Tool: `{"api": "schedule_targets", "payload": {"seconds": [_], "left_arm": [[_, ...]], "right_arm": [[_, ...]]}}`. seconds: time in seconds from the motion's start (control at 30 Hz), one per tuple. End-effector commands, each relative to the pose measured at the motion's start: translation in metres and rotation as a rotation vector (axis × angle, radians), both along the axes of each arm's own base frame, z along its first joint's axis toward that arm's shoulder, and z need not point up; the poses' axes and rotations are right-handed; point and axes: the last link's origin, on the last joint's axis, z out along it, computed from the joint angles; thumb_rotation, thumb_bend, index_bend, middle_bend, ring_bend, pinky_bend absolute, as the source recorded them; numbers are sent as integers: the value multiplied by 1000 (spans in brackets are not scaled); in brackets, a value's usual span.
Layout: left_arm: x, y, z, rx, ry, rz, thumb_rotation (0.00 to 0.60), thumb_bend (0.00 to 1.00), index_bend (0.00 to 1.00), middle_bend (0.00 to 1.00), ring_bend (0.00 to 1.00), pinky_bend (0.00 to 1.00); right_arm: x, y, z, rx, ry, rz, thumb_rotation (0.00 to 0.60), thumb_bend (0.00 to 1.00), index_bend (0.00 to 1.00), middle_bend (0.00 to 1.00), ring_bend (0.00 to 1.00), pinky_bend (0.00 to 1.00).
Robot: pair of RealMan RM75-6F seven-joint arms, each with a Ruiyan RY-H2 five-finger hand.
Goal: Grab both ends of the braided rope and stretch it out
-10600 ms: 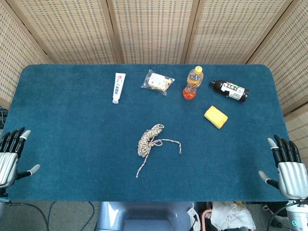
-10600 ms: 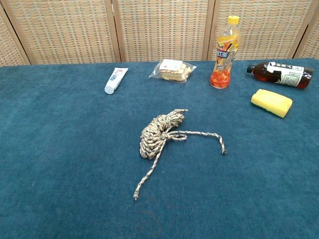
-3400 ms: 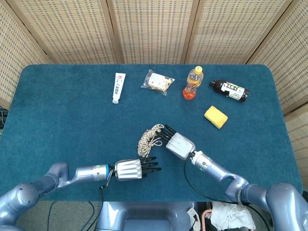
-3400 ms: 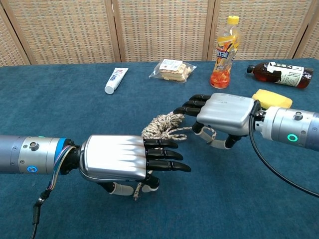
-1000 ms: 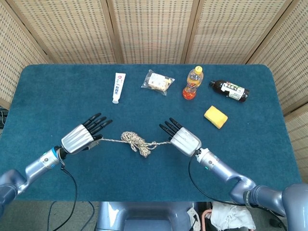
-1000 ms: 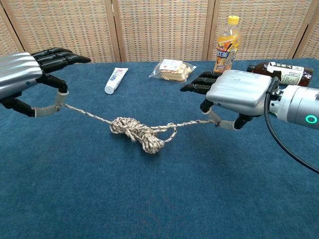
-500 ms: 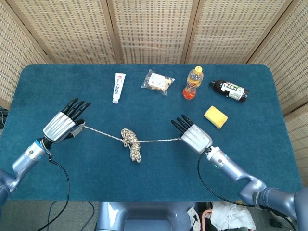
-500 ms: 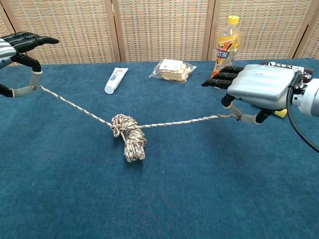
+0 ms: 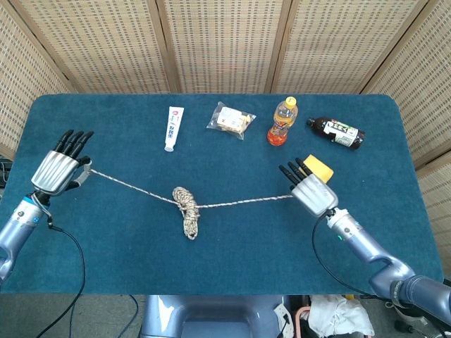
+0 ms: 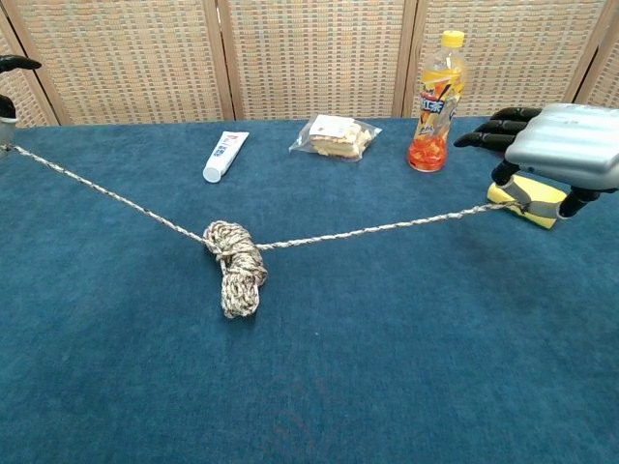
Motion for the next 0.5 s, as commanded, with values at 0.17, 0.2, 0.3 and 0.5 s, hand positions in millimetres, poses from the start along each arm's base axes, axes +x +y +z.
{"api": "schedule_targets", "payload": {"seconds": [0.17, 0.2, 0.3, 0.5], "left_arm": [[-5, -3, -3, -7, -28, 28, 600, 308, 502, 0, 0, 0], [-6, -3, -3, -9, -35, 36, 600, 159, 300, 0, 0, 0], [-13, -4, -1, -14, -96, 84, 600, 0, 0, 0, 0, 0], [-25, -18, 20, -15, -225, 140, 600, 0, 0, 0, 0, 0]], "right_arm": [[-6, 2, 1, -3, 3, -8, 600, 507, 598, 0, 0, 0], [-7, 3, 1, -4, 2, -9, 600, 451, 513, 0, 0, 0], [-6, 5, 2, -18, -38, -37, 600, 96, 101, 0, 0, 0], [-1, 19, 18, -48, -174, -107, 600, 0, 0, 0, 0, 0]]}}
